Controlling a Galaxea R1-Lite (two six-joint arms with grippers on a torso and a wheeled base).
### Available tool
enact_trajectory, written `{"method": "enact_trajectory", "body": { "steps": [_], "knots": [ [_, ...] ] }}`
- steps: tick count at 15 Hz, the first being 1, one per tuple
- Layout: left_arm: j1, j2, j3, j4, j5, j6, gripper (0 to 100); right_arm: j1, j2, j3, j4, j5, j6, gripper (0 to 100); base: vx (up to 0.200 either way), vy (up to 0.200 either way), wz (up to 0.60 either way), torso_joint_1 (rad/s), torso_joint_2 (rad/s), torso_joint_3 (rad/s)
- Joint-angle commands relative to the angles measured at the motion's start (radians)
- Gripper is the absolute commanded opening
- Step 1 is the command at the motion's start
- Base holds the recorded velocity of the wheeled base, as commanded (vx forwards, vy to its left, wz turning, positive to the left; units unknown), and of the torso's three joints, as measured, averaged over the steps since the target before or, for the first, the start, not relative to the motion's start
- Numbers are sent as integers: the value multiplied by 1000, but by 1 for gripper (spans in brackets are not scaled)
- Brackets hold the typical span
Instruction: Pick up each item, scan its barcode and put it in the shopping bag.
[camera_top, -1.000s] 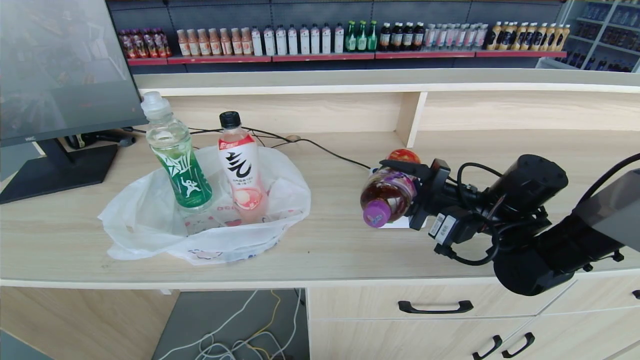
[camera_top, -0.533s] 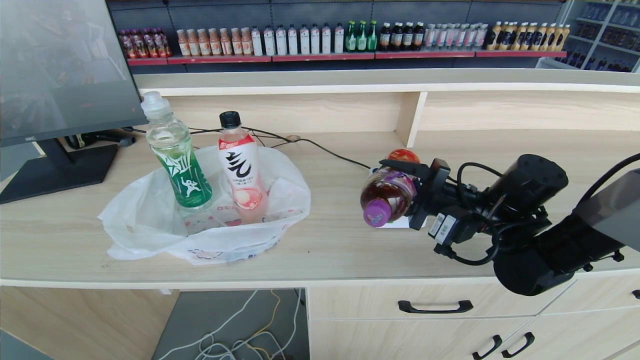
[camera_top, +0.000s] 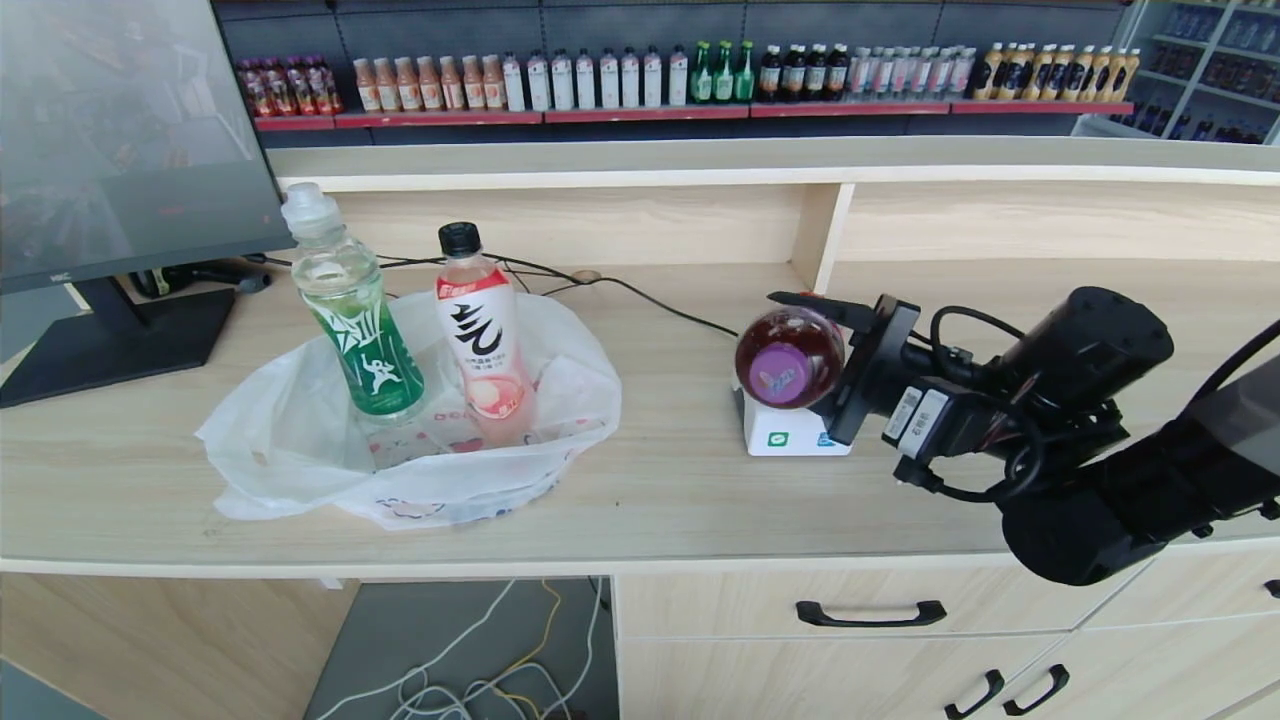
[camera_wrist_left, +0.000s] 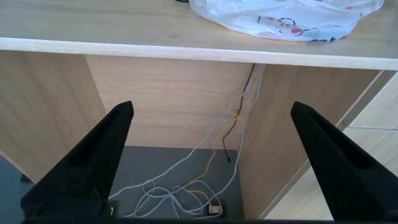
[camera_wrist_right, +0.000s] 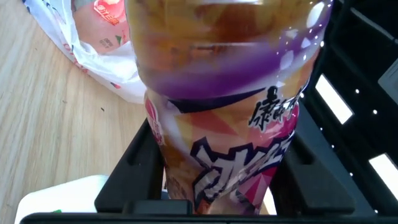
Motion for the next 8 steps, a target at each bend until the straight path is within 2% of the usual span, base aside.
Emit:
{"method": "enact_trajectory", "body": {
  "steps": [1,2,4,6,7,8],
  "knots": [
    [0,0,0,0,1,-2,100,47,-57,-3,-2,-26,51,0,0,0,0,0,0,0],
    [0,0,0,0,1,-2,100,50,-73,0,-2,-36,62,0,0,0,0,0,0,0],
    [0,0,0,0,-1,-6,100,81,-157,5,-2,-151,162,0,0,0,0,0,0,0],
    [2,0,0,0,1,-11,100,120,-189,6,-2,-219,252,0,0,0,0,0,0,0],
    [2,0,0,0,1,-11,100,179,-215,31,-2,-316,318,0,0,0,0,0,0,0],
    [2,0,0,0,1,-11,100,250,-248,34,-2,-478,421,0,0,0,0,0,0,0]
  ]
}}
